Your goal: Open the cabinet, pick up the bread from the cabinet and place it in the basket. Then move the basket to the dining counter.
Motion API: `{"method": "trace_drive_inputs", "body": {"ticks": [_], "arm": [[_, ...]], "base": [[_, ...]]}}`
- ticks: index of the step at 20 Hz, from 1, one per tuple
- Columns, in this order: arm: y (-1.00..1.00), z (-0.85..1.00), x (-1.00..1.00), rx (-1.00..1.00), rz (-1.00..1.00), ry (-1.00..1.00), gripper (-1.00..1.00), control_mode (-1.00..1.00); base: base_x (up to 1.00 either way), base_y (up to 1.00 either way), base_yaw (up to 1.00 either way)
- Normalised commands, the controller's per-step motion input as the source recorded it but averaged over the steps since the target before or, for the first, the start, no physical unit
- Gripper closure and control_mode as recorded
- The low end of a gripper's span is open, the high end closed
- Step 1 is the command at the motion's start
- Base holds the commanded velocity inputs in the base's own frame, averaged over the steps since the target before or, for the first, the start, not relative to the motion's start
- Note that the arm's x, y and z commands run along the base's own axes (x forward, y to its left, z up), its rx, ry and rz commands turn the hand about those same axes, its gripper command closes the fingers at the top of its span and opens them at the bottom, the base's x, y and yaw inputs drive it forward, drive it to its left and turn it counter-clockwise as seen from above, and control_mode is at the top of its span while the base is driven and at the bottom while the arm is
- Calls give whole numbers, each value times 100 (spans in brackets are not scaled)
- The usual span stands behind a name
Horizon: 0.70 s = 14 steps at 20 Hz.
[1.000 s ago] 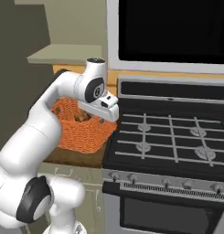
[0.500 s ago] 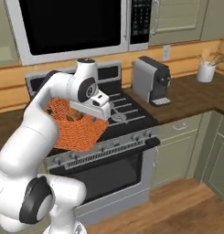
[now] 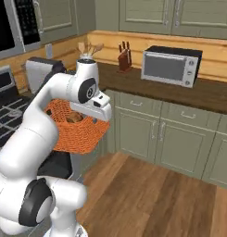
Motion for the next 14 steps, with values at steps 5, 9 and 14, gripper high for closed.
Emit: {"method": "trace_drive_inputs", "body": {"ticks": [5, 9, 14], "arm": [[0, 0, 0, 0, 0, 0, 100, 100], [0, 0, 0, 0, 0, 0, 100, 100], [0, 0, 0, 0, 0, 0, 100, 100]], "base": [[0, 0, -100], [0, 0, -100], [0, 0, -99]]}}
